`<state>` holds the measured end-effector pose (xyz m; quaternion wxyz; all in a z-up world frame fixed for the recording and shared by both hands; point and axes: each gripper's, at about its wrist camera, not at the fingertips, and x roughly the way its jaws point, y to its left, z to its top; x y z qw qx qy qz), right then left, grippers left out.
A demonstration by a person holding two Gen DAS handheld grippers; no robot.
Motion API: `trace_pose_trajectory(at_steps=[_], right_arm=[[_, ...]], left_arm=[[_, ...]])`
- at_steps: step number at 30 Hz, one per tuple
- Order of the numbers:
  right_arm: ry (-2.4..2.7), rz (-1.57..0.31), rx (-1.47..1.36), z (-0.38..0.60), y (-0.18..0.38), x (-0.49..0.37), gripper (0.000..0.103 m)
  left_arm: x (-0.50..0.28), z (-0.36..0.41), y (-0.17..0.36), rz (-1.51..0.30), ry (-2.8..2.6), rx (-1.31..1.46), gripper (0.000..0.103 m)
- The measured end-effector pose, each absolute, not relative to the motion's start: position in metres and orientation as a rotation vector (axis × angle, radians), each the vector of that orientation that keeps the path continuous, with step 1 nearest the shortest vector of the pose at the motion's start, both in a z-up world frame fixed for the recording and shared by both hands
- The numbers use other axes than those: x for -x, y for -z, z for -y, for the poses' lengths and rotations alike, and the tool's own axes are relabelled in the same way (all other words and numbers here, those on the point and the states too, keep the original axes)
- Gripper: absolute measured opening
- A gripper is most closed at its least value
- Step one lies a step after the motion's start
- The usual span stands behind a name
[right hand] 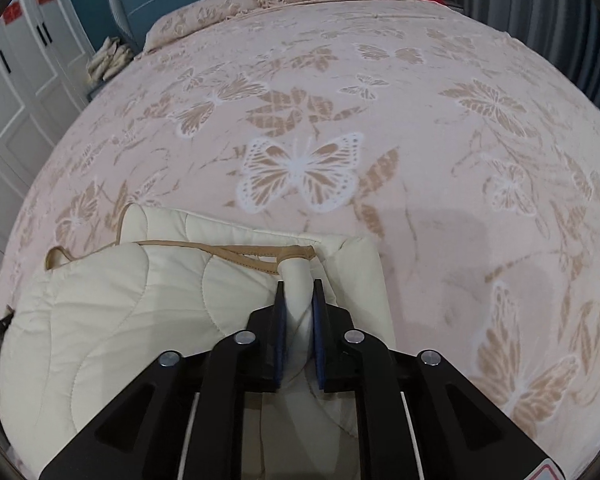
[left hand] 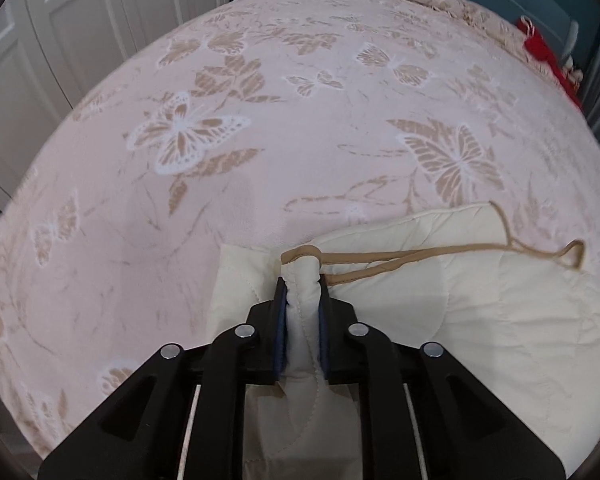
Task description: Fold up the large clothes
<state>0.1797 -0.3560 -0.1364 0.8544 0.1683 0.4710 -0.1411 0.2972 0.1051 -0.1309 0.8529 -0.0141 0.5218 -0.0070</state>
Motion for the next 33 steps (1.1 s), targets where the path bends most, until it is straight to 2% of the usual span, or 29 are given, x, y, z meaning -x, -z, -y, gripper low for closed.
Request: trace_pose_trajectory(at_steps=[1, 2, 3, 5, 6, 7, 9, 11, 13, 14, 17, 20, 26, 33], right_arm=[[0.298, -0.983, -0.352, 0.356, 0.13, -0.178, 0.016], [0.31, -0.97, -0.349, 0.357, 0.122, -0.173, 0.02], [0.326, -0.95, -0.347, 0.358, 0.114, -0.168, 0.029], [0.351, -0.874, -0.343, 0.359, 0.088, -0.152, 0.035], [0.357, -0.828, -0.335, 0.357, 0.073, -0.143, 0.039], [0.356, -0.781, -0.33, 0.352, 0.057, -0.136, 0.043], [0.293, -0.711, -0.361, 0.339, 0.038, -0.132, 0.043], [0.182, -0.716, -0.382, 0.315, 0.03, -0.146, 0.034], [0.041, -0.775, -0.359, 0.274, 0.035, -0.171, 0.003], [0.004, -0.794, -0.35, 0.26, 0.039, -0.179, 0.001], [-0.06, -0.86, -0.31, 0.221, 0.062, -0.205, 0.001], [-0.079, -0.952, -0.313, 0.206, 0.094, -0.229, 0.001], [-0.041, -1.052, -0.31, 0.204, 0.146, -0.243, 0.0], [-0.017, -1.035, -0.289, 0.201, 0.172, -0.249, 0.0]], left_arm=[[-0.295, -0.105, 0.126, -1.084, 0.002, 0.02, 0.02], [-0.291, -0.107, 0.116, -1.057, -0.026, 0.013, 0.033], [-0.284, -0.111, 0.102, -1.009, -0.063, 0.007, 0.053], [-0.267, -0.119, 0.07, -0.894, -0.087, 0.004, 0.067], [-0.26, -0.121, 0.054, -0.852, -0.097, 0.002, 0.069], [-0.255, -0.12, 0.041, -0.825, -0.085, 0.005, 0.069], [-0.249, -0.105, 0.012, -0.781, 0.009, 0.03, 0.069], [-0.247, -0.077, 0.0, -0.775, 0.121, 0.044, 0.068], [-0.25, -0.042, 0.004, -0.815, 0.244, 0.043, 0.054], [-0.253, -0.023, 0.013, -0.847, 0.286, 0.03, 0.045], [-0.26, 0.02, 0.052, -0.942, 0.32, -0.035, 0.027], [-0.266, 0.036, 0.092, -1.013, 0.293, -0.071, 0.02], [-0.275, 0.04, 0.135, -1.052, 0.258, -0.07, 0.02], [-0.275, 0.047, 0.155, -1.004, 0.244, -0.092, 0.02]])
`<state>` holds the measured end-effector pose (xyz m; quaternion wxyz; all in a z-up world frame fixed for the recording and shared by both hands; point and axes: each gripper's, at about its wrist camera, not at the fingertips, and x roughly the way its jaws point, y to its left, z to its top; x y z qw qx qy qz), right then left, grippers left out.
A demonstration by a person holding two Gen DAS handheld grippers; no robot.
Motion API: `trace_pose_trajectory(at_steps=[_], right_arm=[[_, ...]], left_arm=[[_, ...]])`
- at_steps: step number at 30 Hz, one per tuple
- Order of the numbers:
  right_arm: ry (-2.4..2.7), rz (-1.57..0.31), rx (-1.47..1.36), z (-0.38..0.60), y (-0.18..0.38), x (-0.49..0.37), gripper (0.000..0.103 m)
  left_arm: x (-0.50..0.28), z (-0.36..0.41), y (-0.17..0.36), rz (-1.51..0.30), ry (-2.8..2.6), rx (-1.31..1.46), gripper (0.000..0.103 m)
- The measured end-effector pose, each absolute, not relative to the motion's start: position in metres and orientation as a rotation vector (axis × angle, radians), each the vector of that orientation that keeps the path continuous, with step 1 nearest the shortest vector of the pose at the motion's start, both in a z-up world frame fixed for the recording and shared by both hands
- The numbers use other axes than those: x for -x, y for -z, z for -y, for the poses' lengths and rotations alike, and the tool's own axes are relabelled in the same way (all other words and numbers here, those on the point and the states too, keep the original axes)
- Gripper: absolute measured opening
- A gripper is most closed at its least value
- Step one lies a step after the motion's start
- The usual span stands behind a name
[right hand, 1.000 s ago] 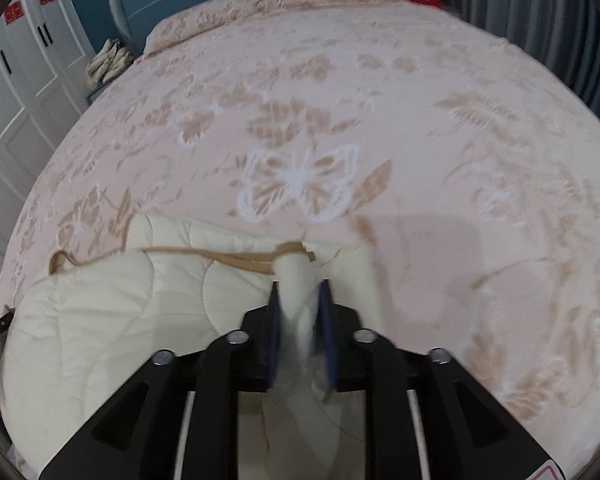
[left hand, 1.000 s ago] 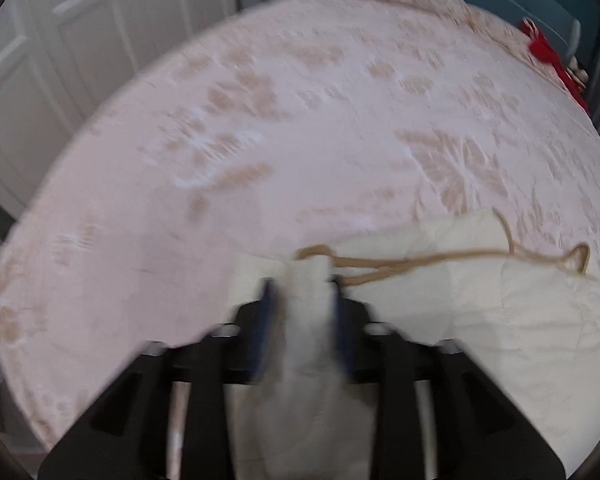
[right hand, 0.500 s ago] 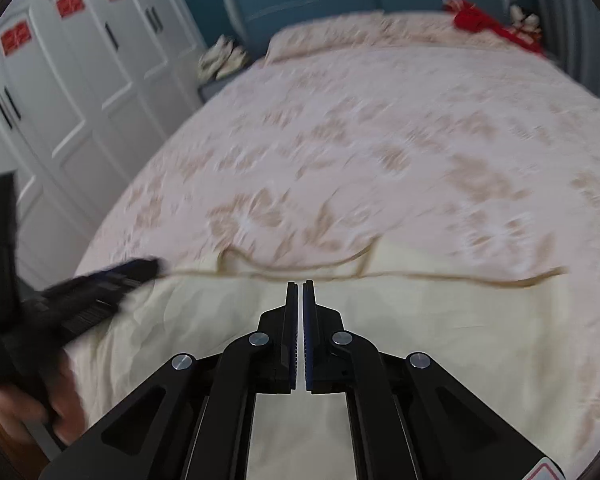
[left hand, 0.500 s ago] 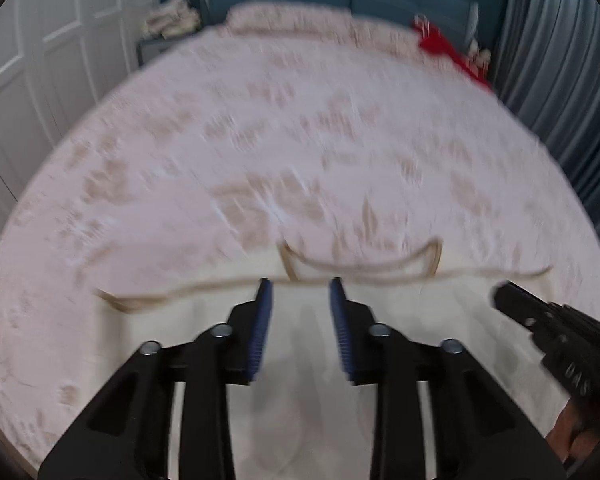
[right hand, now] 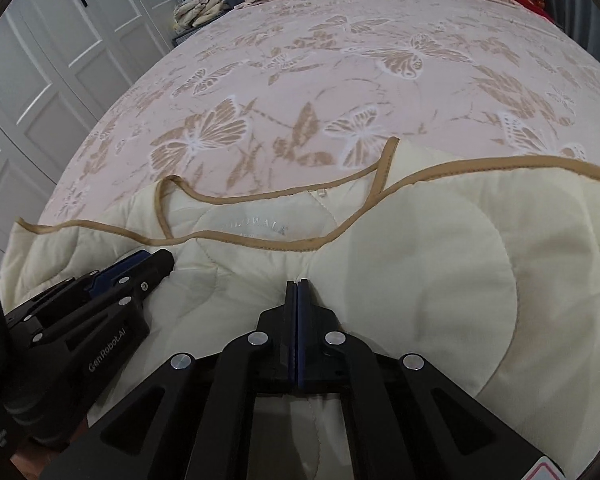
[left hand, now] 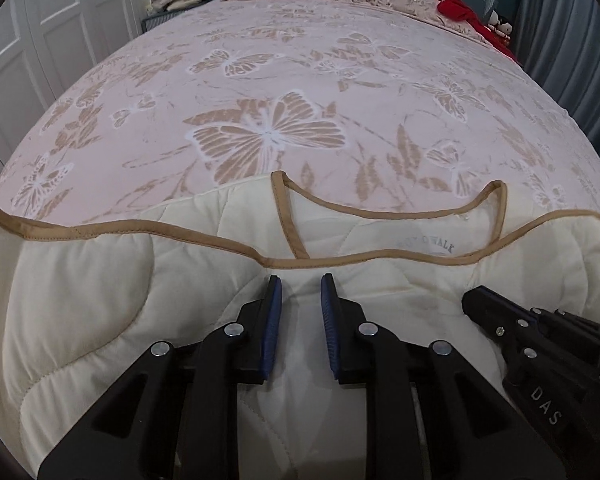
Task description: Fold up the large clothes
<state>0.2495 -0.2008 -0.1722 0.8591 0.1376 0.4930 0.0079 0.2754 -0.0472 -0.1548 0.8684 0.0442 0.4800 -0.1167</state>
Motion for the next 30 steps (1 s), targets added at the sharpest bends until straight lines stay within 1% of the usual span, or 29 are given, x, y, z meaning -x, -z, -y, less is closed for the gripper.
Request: trace_pose_trajectory(at_steps=[13, 30], right_arm=[[0.002, -0.992, -0.258, 0.196, 0.182, -0.256, 0.0], [0.004, -0.978, -0.248, 0.195, 0.183, -0.261, 0.0]], left_arm=[[-0.276, 0.053, 0.165, -0.955, 0.232, -0.11, 0.019], [-0.276, 0.06, 0.166, -0.939, 0.208, -0.149, 0.018]])
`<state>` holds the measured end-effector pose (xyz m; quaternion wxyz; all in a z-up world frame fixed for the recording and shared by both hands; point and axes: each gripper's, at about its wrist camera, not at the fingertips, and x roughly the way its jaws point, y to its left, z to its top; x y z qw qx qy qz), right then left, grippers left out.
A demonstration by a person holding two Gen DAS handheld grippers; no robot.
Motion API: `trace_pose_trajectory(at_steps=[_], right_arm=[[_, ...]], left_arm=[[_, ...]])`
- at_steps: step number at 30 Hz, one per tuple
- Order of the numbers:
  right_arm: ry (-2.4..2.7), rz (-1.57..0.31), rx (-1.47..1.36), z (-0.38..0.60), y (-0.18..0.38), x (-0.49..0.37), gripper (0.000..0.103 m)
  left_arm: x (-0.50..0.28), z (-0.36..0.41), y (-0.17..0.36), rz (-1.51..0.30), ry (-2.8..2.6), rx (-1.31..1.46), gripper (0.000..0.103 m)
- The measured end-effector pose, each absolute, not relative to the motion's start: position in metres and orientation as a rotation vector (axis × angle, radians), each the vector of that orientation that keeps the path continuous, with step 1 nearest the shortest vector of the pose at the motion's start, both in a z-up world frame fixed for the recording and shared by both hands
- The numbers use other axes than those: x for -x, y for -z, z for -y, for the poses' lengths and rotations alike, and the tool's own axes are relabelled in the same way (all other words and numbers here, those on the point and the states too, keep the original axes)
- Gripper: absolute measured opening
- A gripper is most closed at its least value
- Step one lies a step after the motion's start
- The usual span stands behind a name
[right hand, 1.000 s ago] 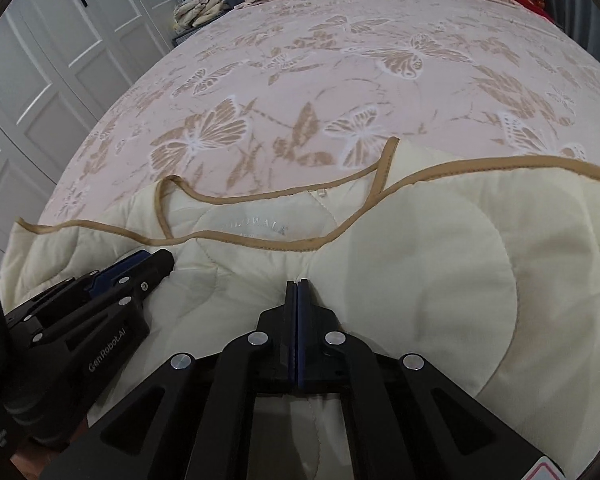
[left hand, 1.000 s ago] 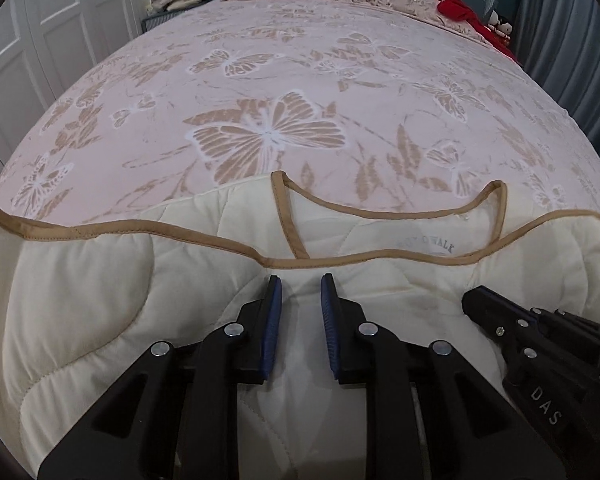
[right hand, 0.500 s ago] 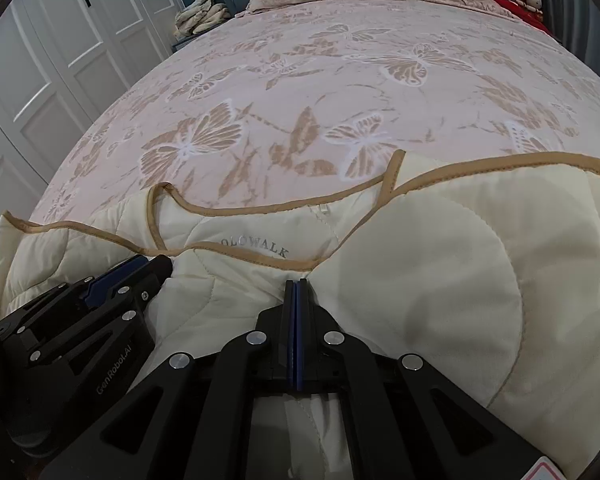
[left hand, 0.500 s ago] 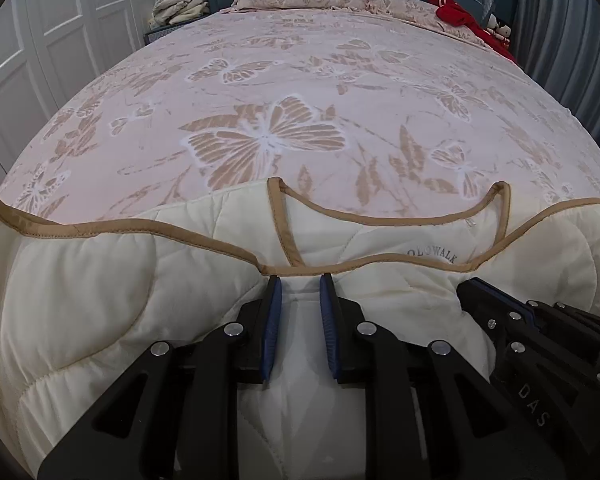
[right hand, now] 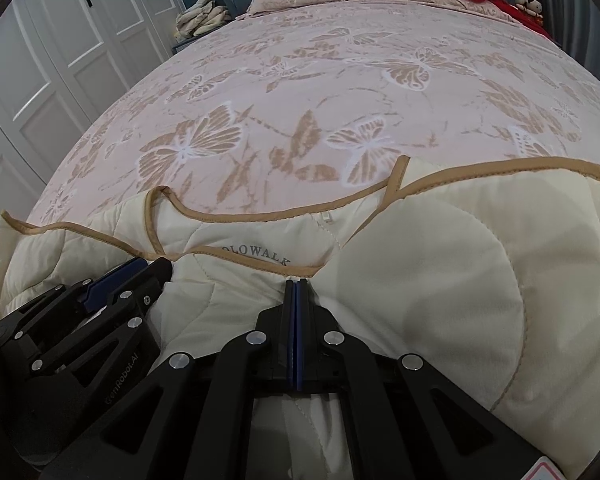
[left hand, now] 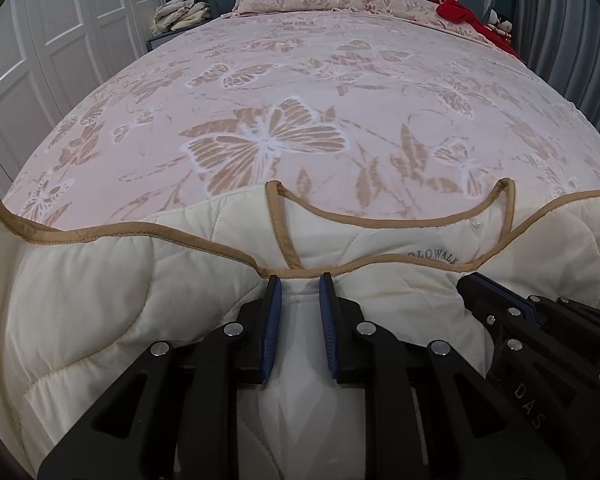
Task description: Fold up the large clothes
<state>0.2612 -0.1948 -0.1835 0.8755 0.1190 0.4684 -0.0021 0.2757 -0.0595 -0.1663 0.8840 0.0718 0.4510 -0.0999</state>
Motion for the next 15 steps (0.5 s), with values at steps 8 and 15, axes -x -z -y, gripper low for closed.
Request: trace_pose_trajectory(at_steps=[8, 15], right_arm=[[0.011, -0.911, -0.372, 0.218, 0.117, -0.214, 0.015], [-0.058, -0.949, -0.416, 0.193, 0.091, -0.117, 0.014]], left_arm=[[-0.242, -0.016, 0.096, -0.927, 0.232, 0.11, 0.049], [-0.16, -0.146, 0.072, -0.977, 0.104, 0.354, 0.055]])
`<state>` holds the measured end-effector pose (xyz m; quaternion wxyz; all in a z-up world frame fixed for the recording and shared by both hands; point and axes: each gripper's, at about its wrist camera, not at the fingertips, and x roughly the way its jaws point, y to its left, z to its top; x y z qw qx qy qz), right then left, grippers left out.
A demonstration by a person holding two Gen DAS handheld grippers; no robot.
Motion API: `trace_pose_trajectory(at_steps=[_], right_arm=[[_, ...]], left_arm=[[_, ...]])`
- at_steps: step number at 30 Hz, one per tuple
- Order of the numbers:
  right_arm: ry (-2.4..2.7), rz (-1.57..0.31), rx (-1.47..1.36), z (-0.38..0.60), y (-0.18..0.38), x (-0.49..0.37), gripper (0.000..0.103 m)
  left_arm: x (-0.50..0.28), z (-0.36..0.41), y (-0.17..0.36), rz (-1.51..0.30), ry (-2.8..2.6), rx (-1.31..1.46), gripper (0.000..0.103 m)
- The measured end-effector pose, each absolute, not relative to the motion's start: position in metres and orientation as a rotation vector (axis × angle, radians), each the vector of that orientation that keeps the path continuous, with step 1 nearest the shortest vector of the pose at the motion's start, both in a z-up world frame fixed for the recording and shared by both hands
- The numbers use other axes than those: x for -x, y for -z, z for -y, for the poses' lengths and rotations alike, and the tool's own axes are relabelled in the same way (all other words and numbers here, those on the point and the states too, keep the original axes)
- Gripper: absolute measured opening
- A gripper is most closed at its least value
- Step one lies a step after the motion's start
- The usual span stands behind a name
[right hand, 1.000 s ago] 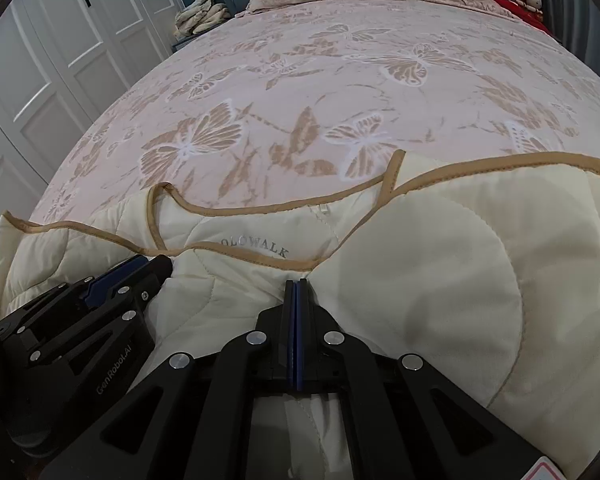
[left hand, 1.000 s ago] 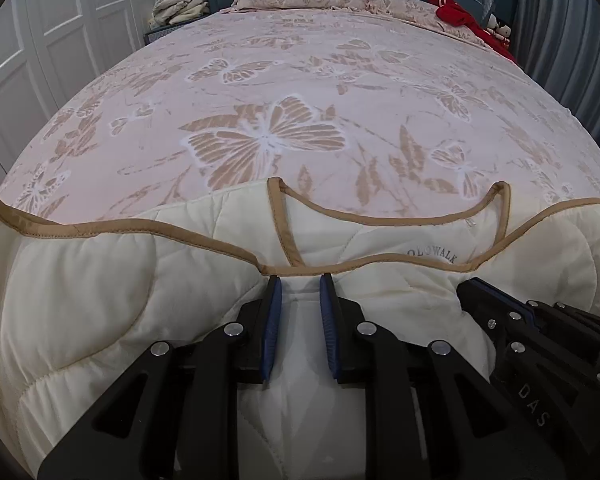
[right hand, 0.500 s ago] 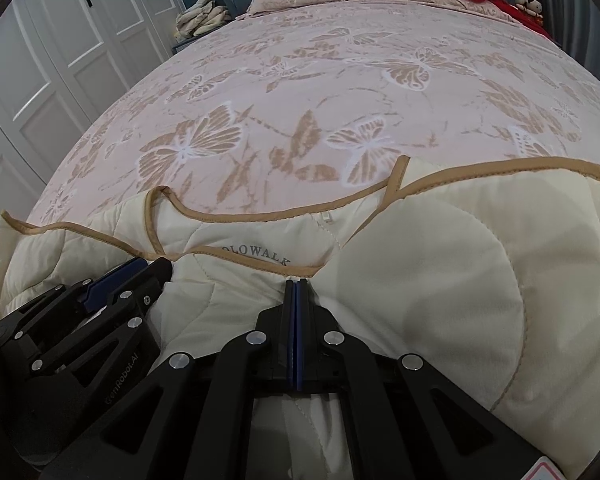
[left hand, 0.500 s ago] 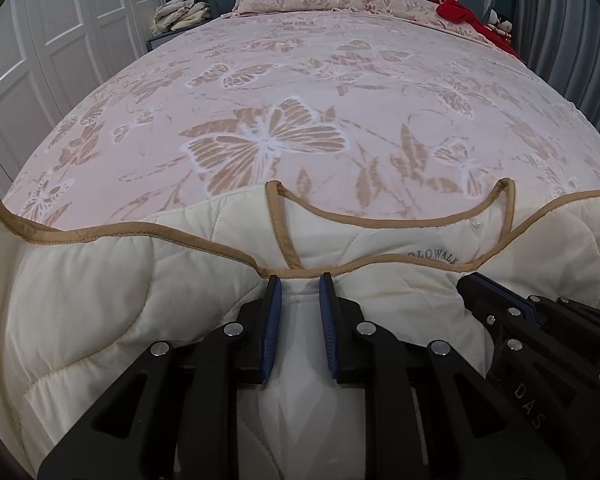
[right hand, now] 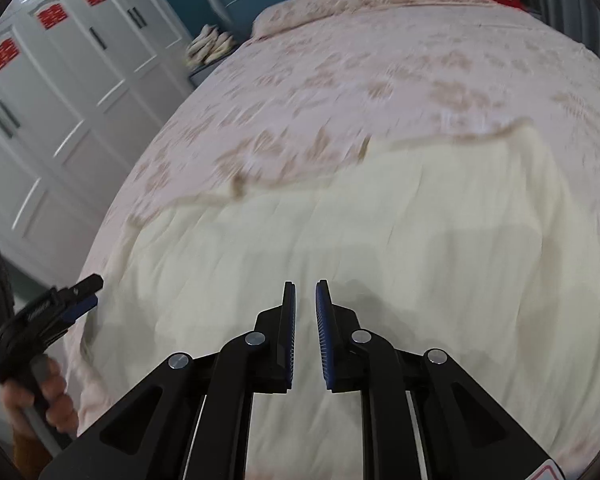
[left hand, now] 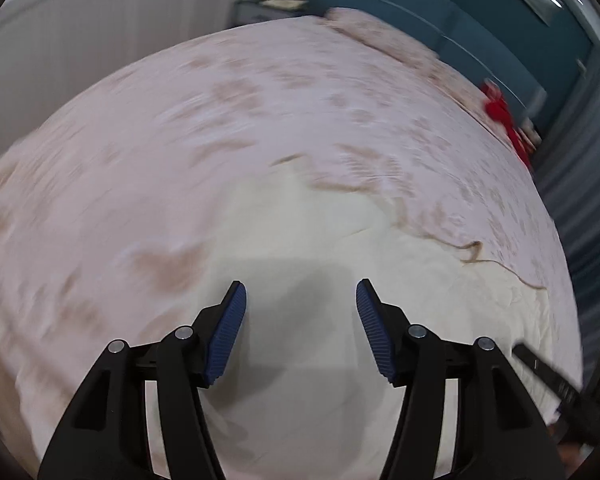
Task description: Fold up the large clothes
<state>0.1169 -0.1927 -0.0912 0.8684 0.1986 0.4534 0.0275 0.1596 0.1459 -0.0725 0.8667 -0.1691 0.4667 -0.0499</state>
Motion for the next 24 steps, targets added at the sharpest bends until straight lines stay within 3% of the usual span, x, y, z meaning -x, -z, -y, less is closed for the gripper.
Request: trace_pose_trajectory(at_steps=[11, 18, 24], right_arm=[[-0.118, -1.045, -0.312, 0.121, 0.124, -0.08, 0.014], [-0.107, -1.057, -0.278, 0.119, 0.132, -0.078, 0.012], [-0.081, -1.114, -0.198, 0.108, 0.139, -0.087, 0.012]], left_arm=[[-0.107, -0.179, 0.108, -1.04, 0.053, 0.426, 0.059], [-0.107, -0.184, 0.127, -1.071, 0.049, 0.503, 0.079], [-0.109, -0.178, 0.131, -1.085, 0.084, 0.538, 0.08]])
